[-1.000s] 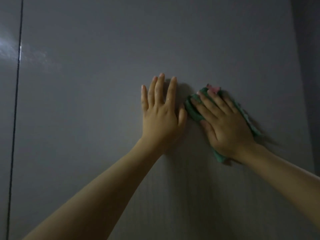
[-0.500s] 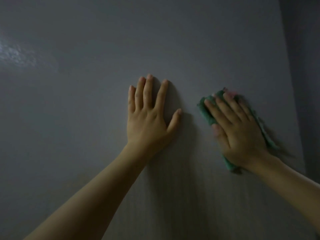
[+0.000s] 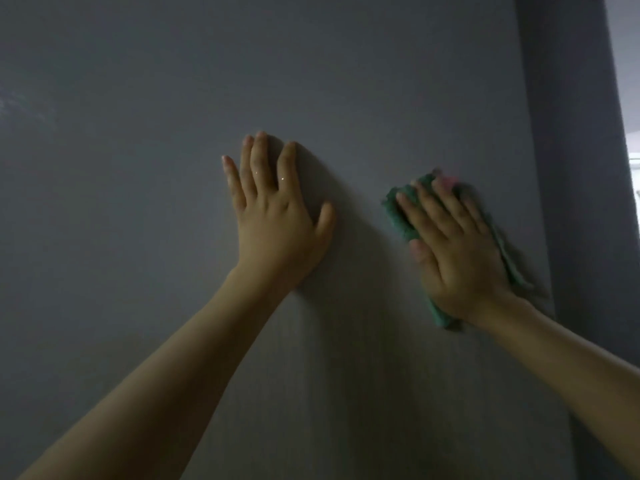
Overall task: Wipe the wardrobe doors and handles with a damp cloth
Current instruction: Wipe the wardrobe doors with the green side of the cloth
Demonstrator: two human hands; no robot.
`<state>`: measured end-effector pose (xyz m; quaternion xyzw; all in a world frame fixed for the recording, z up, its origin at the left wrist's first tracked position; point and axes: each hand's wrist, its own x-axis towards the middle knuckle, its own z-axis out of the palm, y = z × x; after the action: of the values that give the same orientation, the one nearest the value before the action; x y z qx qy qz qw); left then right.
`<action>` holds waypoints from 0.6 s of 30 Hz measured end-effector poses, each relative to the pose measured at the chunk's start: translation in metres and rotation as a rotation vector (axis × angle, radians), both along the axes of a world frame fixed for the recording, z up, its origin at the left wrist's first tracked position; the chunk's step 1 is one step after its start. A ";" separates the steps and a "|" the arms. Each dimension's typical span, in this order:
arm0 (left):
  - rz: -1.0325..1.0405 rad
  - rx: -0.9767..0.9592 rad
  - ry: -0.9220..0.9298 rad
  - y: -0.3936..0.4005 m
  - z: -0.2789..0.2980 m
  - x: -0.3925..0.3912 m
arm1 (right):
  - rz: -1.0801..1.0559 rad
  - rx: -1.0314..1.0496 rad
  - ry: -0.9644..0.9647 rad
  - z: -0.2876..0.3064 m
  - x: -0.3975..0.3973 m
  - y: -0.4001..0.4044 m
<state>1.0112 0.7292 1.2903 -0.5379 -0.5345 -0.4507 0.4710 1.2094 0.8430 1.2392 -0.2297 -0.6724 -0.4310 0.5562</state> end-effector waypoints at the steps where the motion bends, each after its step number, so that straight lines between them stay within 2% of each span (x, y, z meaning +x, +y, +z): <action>1: -0.025 -0.006 0.004 0.002 -0.001 0.008 | -0.012 -0.023 0.075 0.009 0.010 0.006; 4: -0.043 -0.034 0.030 0.012 -0.007 0.028 | -0.011 -0.193 0.323 0.026 0.028 0.015; 6: -0.040 -0.033 0.010 0.018 -0.010 0.032 | -0.021 -0.208 0.417 0.016 0.019 0.013; 8: -0.023 -0.013 0.019 0.023 -0.010 0.031 | -0.020 -0.153 0.393 -0.010 0.006 0.008; 10: 0.002 0.009 0.055 0.024 -0.010 0.030 | -0.001 -0.099 0.231 -0.036 0.006 0.005; 12: 0.015 0.004 0.083 0.025 -0.011 0.029 | -0.005 -0.061 0.072 -0.040 0.026 0.008; 13: 0.023 -0.003 0.092 0.025 -0.012 0.028 | -0.018 -0.056 0.052 -0.036 0.036 0.012; 18: 0.039 -0.009 0.087 0.024 -0.012 0.027 | -0.007 -0.186 0.295 -0.016 0.056 0.024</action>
<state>1.0385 0.7531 1.2783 -0.5484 -0.5261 -0.4152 0.5001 1.2654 0.8673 1.2231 -0.3432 -0.6197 -0.3306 0.6236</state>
